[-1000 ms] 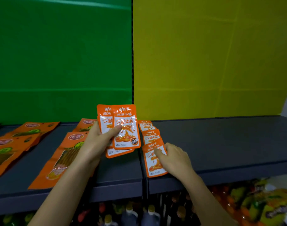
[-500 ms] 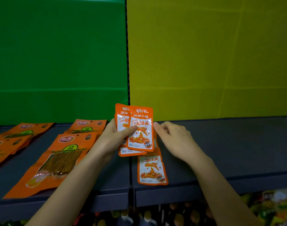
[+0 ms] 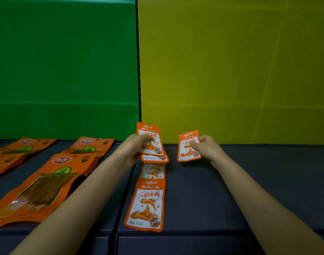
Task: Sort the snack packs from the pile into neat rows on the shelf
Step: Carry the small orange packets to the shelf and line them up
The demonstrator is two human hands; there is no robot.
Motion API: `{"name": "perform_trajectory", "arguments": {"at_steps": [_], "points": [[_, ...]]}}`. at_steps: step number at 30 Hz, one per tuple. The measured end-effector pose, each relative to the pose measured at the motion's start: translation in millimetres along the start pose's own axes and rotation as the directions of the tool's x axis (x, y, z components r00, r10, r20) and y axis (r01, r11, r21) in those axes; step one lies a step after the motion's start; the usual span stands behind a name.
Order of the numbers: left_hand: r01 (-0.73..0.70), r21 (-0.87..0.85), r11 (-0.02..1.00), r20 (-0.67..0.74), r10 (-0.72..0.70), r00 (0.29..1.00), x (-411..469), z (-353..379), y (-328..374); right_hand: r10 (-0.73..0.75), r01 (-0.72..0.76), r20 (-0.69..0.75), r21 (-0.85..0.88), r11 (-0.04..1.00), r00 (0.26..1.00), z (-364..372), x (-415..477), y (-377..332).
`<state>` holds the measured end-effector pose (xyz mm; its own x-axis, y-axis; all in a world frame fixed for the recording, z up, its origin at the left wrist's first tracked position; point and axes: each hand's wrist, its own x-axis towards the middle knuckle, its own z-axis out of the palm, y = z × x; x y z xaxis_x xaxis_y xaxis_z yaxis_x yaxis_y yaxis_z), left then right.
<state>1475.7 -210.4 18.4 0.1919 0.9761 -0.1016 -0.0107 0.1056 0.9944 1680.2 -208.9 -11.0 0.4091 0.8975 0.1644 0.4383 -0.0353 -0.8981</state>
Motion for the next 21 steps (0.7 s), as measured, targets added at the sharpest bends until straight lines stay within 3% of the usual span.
{"name": "perform_trajectory", "arguments": {"at_steps": [5, 11, 18, 21], "points": [[0.048, 0.042, 0.998, -0.034, -0.046, 0.998, 2.7, 3.7, -1.9, 0.071, -0.055, 0.059, -0.24, 0.969, 0.996, -1.1, 28.0, 27.7], [0.061, 0.112, 0.992, -0.019, -0.06, 0.998, 8.4, 7.5, -5.4, 0.078, -0.059, 0.022, -0.467, 0.882, 0.997, 2.9, 47.6, 40.5], [0.037, 0.178, 0.983, 0.027, -0.042, 0.999, 6.0, 17.9, -7.5, 0.021, -0.042, -0.046, -0.531, 0.846, 0.999, 2.9, 47.6, 41.7], [0.004, 0.192, 0.981, 0.07, -0.018, 0.997, -1.9, 27.3, -8.0, -0.103, 0.098, 0.011, -0.412, 0.906, 0.995, -5.6, 33.6, 18.2]]}}
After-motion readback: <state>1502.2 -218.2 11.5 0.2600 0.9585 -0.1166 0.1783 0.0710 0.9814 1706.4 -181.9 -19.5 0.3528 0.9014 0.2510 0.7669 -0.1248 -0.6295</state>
